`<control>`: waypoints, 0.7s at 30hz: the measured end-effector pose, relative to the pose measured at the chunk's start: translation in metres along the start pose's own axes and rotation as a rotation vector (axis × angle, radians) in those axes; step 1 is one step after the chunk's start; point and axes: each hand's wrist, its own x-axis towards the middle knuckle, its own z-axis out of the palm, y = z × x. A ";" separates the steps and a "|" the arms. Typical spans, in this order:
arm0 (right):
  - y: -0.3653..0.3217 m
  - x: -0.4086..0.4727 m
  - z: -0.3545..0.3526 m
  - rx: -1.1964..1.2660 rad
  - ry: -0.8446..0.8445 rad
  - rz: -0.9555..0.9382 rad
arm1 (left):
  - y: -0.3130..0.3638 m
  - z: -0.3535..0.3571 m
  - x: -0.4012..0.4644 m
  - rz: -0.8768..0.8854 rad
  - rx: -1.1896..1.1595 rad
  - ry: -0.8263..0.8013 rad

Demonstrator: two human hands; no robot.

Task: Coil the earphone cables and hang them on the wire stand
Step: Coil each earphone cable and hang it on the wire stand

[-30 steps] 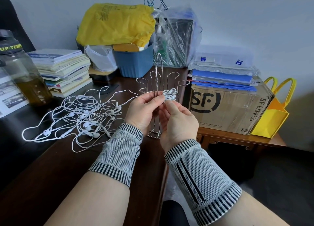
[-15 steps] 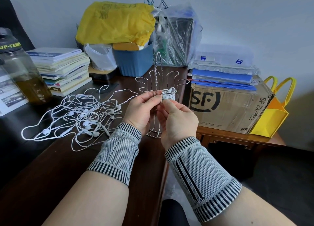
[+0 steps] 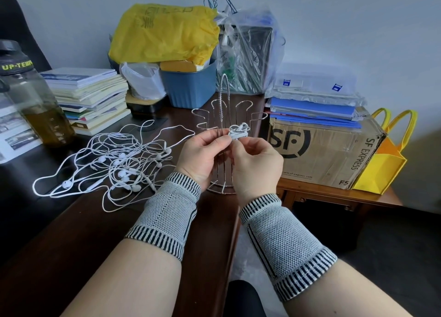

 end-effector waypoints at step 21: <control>0.018 0.010 -0.005 0.069 -0.044 -0.127 | -0.004 0.001 0.003 -0.019 0.016 0.028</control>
